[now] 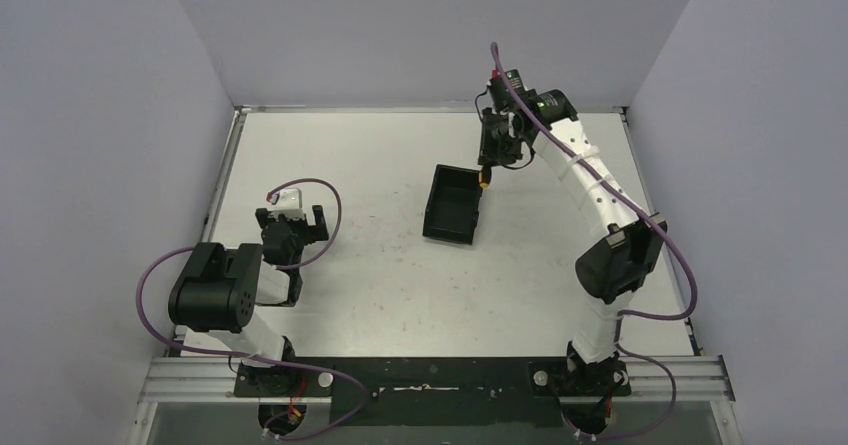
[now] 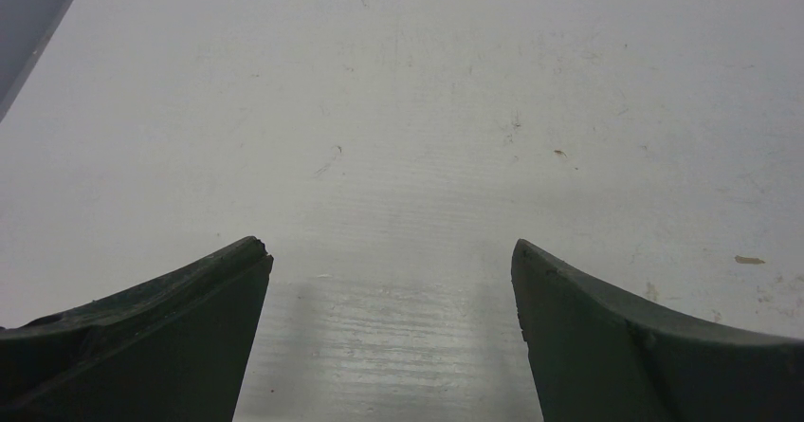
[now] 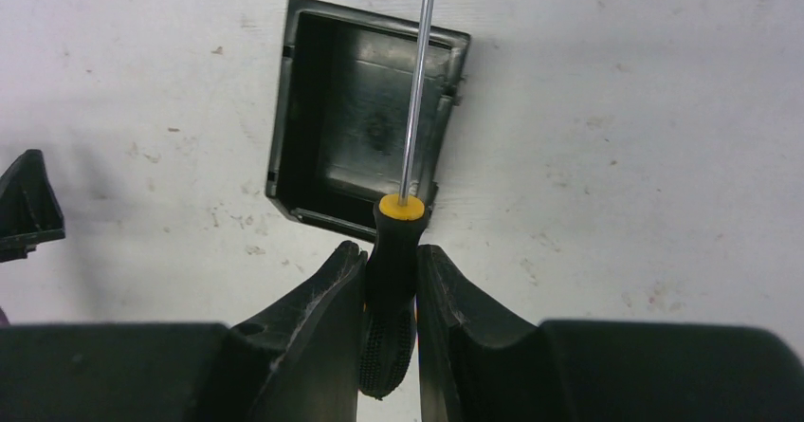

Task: Put the screwdriver in the bin
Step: Place the screwdriver in the bin.

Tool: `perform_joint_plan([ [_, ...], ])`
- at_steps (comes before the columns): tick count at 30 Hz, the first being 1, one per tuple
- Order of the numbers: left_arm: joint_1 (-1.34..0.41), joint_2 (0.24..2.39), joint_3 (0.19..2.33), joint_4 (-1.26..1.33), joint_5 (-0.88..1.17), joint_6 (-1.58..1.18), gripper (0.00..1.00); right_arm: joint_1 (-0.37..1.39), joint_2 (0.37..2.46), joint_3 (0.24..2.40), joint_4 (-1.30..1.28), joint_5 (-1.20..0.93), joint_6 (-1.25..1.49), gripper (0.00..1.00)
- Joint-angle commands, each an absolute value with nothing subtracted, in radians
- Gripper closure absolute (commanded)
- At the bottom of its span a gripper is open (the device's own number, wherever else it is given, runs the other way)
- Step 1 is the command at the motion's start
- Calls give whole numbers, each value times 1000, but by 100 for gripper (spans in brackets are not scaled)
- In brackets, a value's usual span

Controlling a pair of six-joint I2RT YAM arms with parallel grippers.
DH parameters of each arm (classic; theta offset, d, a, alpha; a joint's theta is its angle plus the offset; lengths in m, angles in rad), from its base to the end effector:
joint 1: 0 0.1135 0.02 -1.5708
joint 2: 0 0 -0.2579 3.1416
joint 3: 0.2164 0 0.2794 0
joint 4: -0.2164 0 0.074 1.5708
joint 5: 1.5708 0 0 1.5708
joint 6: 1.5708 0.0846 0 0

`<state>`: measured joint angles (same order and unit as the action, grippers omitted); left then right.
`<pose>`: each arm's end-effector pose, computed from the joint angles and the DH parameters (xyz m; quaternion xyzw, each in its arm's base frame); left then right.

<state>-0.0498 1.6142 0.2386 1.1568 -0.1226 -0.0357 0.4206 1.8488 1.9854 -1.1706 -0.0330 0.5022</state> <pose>0.2973 -0.0045 0.0808 -0.0328 0.7789 0.0211 0.6260 0.3951 0.1798 0.3218 0.0350 0.9634 0.1323 0.2303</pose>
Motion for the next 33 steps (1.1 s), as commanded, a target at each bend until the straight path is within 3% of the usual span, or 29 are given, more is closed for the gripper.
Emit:
perform_joint_plan([
  [1, -49, 1611, 252, 1216, -124, -31, 3, 476, 1890, 2084, -1122, -28, 548, 100],
  [12, -49, 1611, 252, 1216, -124, -32, 3, 554, 1988, 2102, -1056, -37, 562, 100],
  [27, -49, 1612, 252, 1216, -124, -31, 3, 591, 1977, 1738, -876, -82, 519, 100],
  [33, -49, 1611, 252, 1216, -124, -32, 3, 591, 2028, 1689, -819, -91, 482, 100],
])
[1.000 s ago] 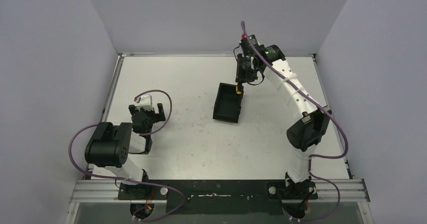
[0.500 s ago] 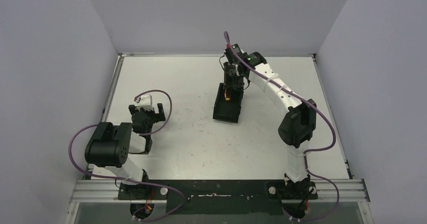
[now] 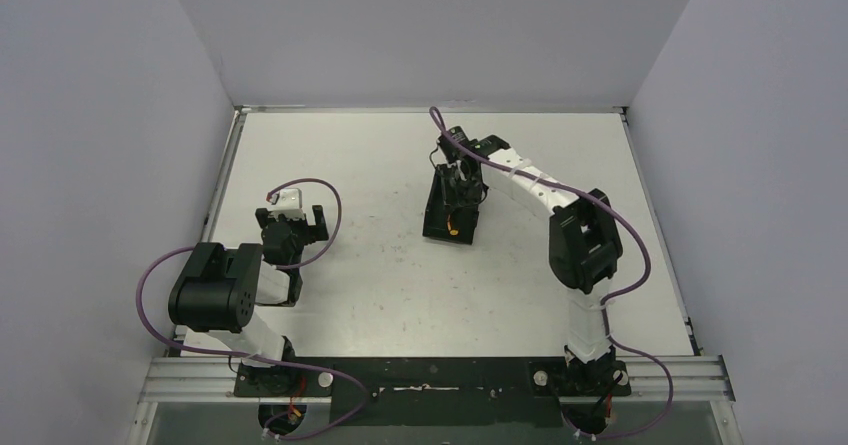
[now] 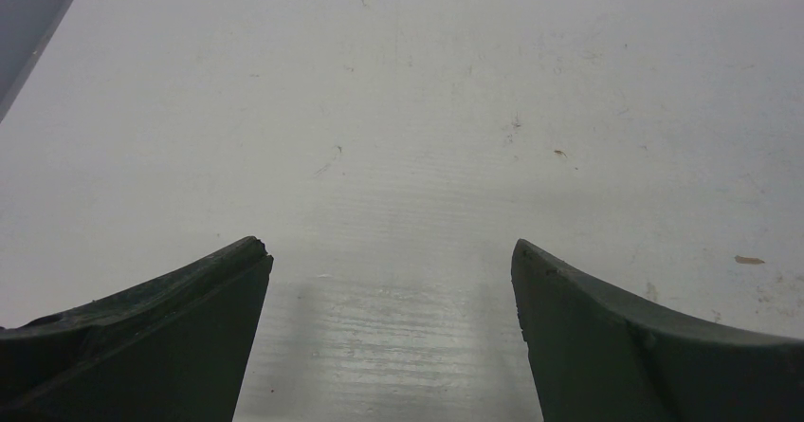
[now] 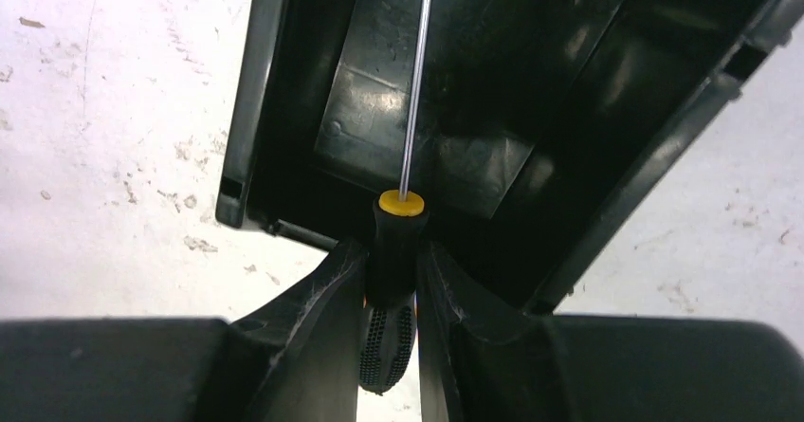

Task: Put the screwdriver in the bin
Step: Place the screwdriver in the bin.

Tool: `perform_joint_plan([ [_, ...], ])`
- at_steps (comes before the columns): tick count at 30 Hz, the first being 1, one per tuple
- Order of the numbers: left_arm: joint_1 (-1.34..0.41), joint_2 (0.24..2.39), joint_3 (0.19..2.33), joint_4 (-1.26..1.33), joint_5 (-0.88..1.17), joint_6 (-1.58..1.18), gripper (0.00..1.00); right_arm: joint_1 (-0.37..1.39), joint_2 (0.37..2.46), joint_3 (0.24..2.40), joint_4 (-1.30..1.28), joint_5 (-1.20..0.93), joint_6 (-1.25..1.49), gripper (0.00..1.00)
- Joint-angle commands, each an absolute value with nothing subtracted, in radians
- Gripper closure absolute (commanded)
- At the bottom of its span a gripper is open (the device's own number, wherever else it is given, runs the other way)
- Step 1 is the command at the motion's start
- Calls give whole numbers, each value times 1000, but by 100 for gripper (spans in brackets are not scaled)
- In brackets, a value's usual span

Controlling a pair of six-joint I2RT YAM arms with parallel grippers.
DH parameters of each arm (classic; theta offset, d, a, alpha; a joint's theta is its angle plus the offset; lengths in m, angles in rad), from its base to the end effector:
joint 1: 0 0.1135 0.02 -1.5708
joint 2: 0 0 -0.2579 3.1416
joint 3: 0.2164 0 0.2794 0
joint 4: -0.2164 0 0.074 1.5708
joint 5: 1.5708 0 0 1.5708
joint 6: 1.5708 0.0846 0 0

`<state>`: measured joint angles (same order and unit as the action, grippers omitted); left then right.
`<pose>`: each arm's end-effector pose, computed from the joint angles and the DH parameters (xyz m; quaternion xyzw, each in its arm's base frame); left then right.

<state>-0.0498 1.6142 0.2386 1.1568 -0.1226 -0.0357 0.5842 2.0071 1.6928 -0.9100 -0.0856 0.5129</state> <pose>0.2973 -0.0045 0.0808 -0.0328 0.7789 0.0211 0.6260 0.3804 0.2602 0.1710 -0.0424 0.9832 0.1258 0.1250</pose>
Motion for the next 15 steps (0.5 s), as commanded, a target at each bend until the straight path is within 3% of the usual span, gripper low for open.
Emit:
perform_joint_plan([
  [1, -49, 1612, 252, 1215, -124, -31, 3, 590, 2040, 1689, -815, -92, 477, 100],
  [11, -49, 1611, 252, 1215, -124, -31, 3, 572, 2089, 1682, -772, -82, 468, 99],
  [15, -50, 1611, 252, 1215, -124, -32, 3, 567, 2100, 1687, -759, -83, 466, 91],
])
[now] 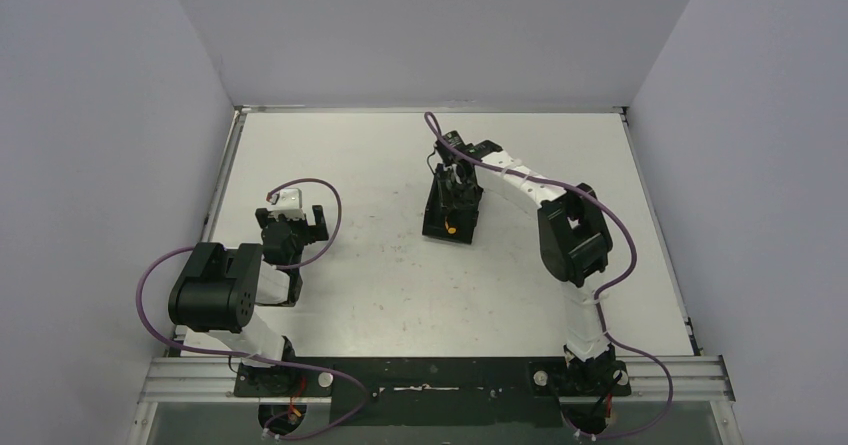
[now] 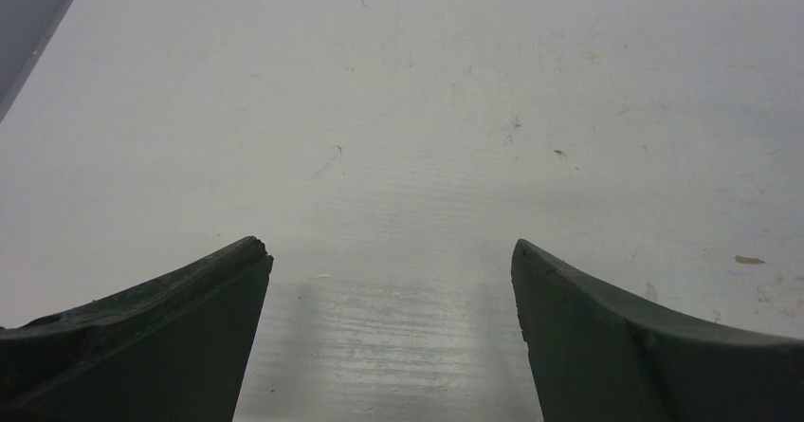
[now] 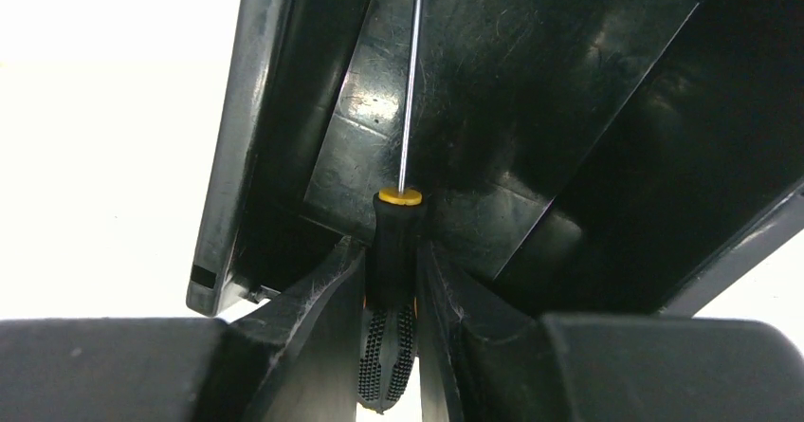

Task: Put the screwdriver in the bin
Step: Place the screwdriver in the bin.

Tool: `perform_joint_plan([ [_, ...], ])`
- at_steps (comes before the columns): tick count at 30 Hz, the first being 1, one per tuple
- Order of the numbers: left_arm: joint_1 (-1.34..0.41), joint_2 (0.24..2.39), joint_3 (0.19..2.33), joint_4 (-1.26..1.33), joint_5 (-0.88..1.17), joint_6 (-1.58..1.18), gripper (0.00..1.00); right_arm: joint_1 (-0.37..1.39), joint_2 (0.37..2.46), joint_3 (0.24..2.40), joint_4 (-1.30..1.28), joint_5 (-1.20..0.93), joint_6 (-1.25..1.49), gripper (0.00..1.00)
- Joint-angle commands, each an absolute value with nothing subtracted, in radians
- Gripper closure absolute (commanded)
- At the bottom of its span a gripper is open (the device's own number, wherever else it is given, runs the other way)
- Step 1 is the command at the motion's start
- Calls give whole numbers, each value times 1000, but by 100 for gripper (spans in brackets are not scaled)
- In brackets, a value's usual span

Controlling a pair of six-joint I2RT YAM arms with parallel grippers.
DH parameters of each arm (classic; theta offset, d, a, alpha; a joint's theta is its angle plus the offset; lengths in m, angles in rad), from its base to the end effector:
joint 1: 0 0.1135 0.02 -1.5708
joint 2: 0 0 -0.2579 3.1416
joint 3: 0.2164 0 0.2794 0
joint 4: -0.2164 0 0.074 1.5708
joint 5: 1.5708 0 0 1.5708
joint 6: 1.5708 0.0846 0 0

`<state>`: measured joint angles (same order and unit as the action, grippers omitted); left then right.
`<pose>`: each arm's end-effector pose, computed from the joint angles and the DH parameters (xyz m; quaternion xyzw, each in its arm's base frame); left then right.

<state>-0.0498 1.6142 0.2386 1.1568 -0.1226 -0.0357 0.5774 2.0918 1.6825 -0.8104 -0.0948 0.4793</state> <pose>0.2973 -0.0045 0.0808 -0.0328 0.7789 0.0211 0.6260 0.3953 0.2671 0.1351 -0.0565 0.9819 0.1282 0.1271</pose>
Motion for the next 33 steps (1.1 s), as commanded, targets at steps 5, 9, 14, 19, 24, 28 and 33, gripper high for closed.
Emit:
perform_joint_plan([
  [5, -49, 1611, 252, 1216, -124, -31, 3, 561, 2116, 1693, -757, -79, 463, 75],
  [9, -49, 1611, 252, 1215, -124, -31, 3, 564, 2107, 1714, -773, -62, 463, 51],
  [14, -49, 1611, 252, 1215, -124, -31, 3, 567, 2073, 1742, -796, -36, 455, 42],
  [19, -49, 1612, 252, 1215, -124, -31, 3, 572, 2033, 1773, -817, -4, 443, 36],
  [24, -49, 1611, 252, 1215, -124, -31, 3, 582, 1990, 1798, -836, 22, 439, 32],
  [28, -49, 1612, 252, 1215, -124, -32, 3, 585, 1933, 1804, -837, 28, 439, 32],
  [33, -49, 1611, 252, 1216, -124, -32, 3, 584, 1843, 1797, -834, 64, 424, 30],
])
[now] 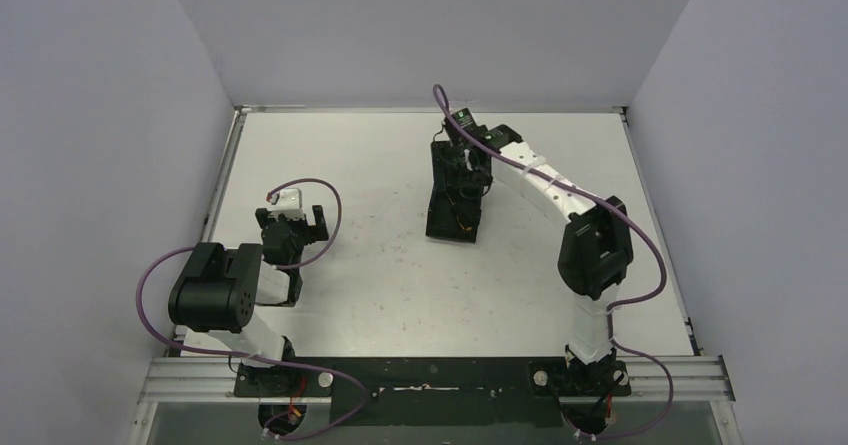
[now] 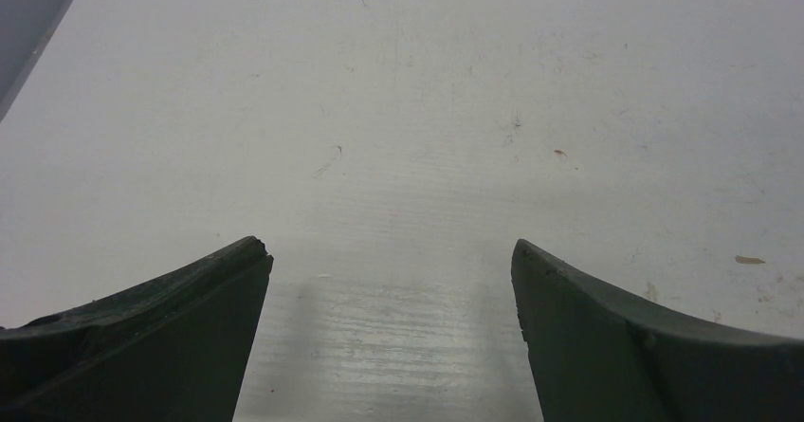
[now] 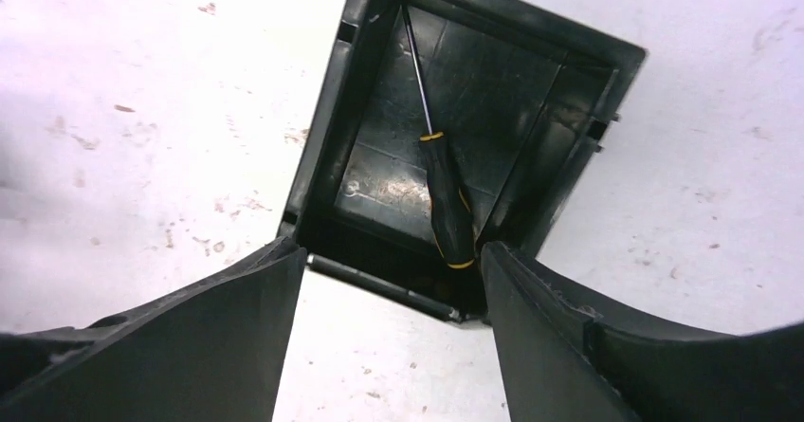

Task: Put the screwdriver in the bin
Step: Place the screwdriver in the bin, then reset both arms

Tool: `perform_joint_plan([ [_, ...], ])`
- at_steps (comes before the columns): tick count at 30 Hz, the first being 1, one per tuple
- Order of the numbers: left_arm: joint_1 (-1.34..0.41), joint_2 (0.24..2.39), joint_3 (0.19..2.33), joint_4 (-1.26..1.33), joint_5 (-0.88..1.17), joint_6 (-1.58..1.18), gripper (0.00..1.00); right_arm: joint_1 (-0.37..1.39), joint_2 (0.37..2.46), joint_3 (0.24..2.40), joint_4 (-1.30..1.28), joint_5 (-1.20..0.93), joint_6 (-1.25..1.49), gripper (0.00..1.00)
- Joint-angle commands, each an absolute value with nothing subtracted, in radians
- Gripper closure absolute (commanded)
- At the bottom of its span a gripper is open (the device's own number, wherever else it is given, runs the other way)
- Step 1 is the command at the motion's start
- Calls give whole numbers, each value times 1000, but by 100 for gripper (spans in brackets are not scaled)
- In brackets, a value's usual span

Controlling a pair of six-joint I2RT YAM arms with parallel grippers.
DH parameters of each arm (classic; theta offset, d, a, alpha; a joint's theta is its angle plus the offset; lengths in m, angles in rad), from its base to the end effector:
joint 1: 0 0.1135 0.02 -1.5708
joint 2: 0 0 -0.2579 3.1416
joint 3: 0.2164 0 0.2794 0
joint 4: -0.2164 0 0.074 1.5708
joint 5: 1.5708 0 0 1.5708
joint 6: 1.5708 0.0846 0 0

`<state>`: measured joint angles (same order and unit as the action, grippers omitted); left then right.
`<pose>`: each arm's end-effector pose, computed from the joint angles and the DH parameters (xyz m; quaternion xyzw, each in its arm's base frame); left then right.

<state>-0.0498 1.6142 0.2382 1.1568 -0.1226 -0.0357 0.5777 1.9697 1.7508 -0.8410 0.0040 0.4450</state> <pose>0.2972 -0.0045 0.0807 -0.0328 0.7790 0.0211 0.6258 0.3999 0.2603 0.2121 -0.0636 0.9655 0.1220 0.2213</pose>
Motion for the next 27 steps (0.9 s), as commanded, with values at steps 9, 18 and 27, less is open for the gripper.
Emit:
perform_joint_plan([
  [9, -49, 1612, 251, 1217, -124, -32, 3, 551, 1614, 1577, -689, 167, 345, 0],
  [18, -49, 1611, 251, 1217, -124, -31, 3, 418, 1351, 1135, -299, 171, 274, 0],
  [27, -49, 1611, 252, 1217, -123, -31, 3, 356, 1116, 722, 83, 352, 232, 0],
])
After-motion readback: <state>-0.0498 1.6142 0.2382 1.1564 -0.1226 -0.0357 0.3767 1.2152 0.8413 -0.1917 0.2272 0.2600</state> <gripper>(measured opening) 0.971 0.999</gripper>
